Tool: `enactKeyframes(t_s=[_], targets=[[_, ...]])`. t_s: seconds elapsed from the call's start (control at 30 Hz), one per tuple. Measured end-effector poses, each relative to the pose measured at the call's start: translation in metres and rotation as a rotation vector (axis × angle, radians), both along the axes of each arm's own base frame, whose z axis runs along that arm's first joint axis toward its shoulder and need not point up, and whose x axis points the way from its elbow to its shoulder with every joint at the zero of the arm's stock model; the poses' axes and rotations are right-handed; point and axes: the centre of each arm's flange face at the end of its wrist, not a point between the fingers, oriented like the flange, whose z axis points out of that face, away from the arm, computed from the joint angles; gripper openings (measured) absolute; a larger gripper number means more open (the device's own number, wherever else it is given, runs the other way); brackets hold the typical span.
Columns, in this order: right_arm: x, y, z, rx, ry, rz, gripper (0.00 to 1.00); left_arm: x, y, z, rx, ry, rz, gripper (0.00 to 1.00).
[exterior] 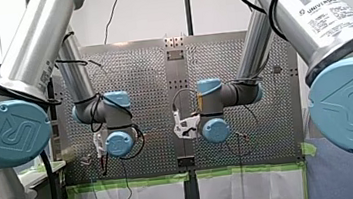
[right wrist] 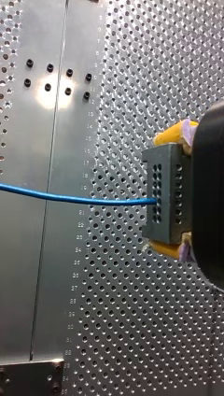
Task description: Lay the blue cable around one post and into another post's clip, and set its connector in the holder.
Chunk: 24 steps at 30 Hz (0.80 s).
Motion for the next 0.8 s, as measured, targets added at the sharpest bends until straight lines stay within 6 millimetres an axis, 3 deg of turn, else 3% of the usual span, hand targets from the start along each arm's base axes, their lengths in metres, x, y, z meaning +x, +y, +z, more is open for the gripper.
enactKeyframes(t_s=[0.5,0.8], targets=[[0.001,0.0,0.0,-0.002,-0.002,0.002,0.0,0.0,0.0,0.0,0.002,0.003,0.001,0.0],[0.003,0.003,-0.007,0.009,0.007,0.01,0.0,-0.009,0.01,-0.024,0.037,0.069,0.012,0.0]])
